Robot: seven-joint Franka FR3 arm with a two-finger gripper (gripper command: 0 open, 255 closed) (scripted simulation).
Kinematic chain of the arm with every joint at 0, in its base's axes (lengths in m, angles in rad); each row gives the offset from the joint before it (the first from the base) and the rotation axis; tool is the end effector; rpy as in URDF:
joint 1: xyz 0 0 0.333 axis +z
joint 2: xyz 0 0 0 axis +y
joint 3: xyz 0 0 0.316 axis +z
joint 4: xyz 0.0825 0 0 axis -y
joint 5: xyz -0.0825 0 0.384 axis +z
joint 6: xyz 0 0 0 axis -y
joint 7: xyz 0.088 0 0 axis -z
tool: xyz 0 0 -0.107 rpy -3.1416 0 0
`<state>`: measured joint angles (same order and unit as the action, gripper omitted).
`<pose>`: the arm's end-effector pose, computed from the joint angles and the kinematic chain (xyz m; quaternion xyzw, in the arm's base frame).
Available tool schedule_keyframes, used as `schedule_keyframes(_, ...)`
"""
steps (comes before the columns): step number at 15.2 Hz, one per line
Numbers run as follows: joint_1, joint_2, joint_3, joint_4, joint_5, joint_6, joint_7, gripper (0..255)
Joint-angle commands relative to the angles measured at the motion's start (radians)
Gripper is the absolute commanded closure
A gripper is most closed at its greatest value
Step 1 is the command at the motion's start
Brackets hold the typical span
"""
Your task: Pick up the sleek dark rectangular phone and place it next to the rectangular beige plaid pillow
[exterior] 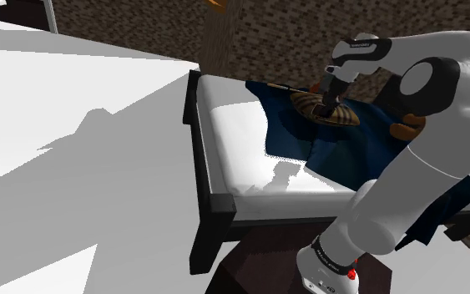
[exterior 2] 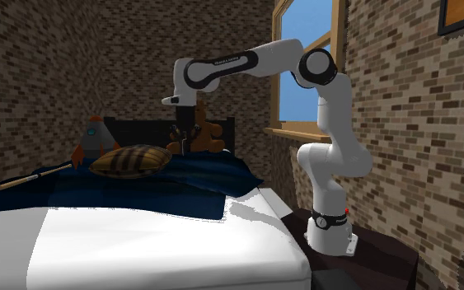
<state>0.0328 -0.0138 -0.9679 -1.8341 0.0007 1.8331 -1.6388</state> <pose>0.3315 -0.4528 0.5260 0.9387 0.3445 0.0067 0.0016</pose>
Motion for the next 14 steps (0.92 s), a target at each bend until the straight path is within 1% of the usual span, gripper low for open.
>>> schedule_keyframes(1,0.0,-0.002,0.0,0.024,-0.002,-0.025,0.001,255)
schedule_keyframes(13,-0.005,0.021,-0.006,0.201,0.017,-0.19,-0.012,255)
schedule_keyframes(14,-0.005,0.021,-0.006,0.201,0.017,-0.19,-0.011,255)
